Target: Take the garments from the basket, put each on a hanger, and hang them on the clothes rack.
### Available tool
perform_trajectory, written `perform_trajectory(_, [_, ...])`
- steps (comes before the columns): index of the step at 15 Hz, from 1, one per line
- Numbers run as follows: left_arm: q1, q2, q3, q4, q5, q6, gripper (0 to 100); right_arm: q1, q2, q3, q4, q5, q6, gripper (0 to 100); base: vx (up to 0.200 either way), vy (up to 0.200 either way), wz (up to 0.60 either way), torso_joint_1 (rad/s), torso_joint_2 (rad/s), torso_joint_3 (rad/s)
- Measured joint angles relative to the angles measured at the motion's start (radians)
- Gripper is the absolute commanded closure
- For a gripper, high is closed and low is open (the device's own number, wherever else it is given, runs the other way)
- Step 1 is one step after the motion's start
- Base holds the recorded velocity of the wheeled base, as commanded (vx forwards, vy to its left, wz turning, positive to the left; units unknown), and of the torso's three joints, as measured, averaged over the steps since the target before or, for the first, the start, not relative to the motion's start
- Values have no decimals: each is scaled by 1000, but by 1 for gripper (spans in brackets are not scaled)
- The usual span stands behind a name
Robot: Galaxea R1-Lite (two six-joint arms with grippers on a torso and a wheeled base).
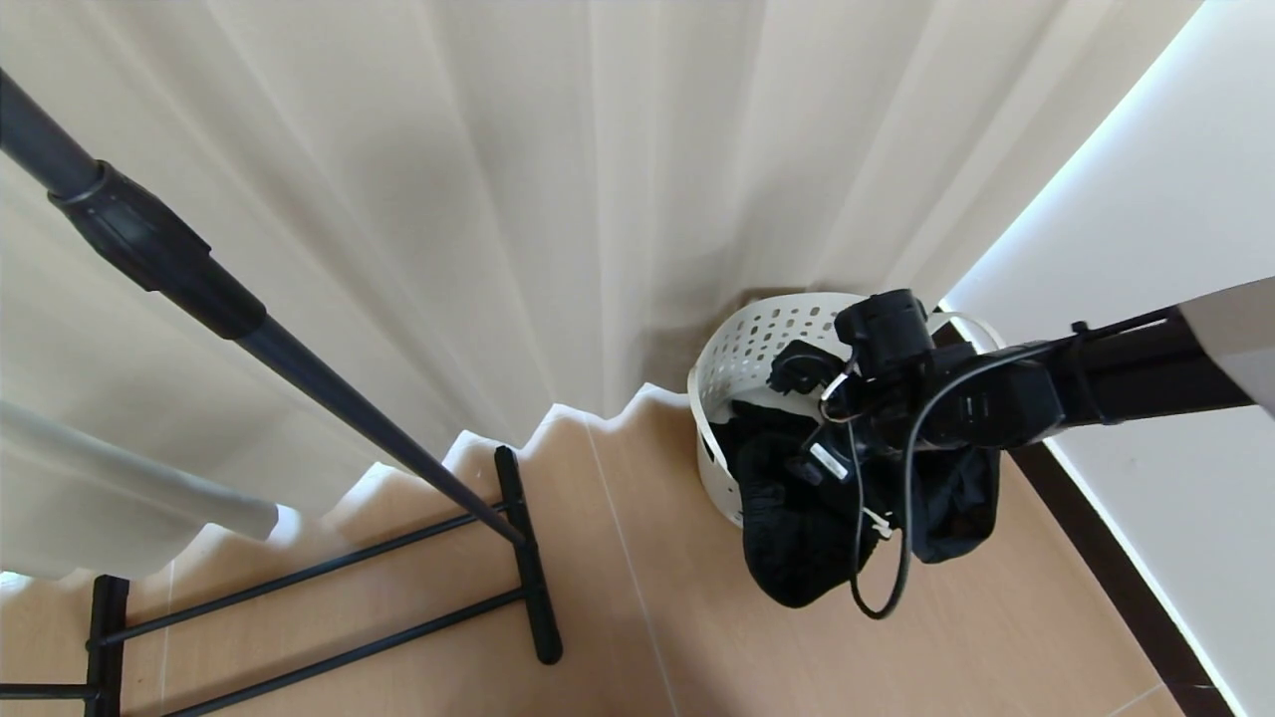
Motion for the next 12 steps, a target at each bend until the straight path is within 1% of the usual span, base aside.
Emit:
perform_trajectory(2, [0,0,0,0,0,0,0,-23,88,-74,0,-8,9,0,0,0,0,0,0,0])
perform_trajectory(4, [0,0,0,0,0,0,0,-40,143,-114,0,-9,35,0,0,0,0,0,0,0])
perform_trajectory(7, [0,0,0,0,0,0,0,-51,187,-152,0,-5,68,0,0,0,0,0,0,0])
perform_trajectory(9, [0,0,0,0,0,0,0,-53,208,-166,0,-1,73,0,0,0,0,0,0,0])
perform_trajectory(10, [0,0,0,0,0,0,0,-54,215,-169,0,0,73,100,0,0,0,0,0,0])
perform_trajectory(12, [0,0,0,0,0,0,0,-55,227,-171,-31,2,74,100,0,0,0,0,0,0])
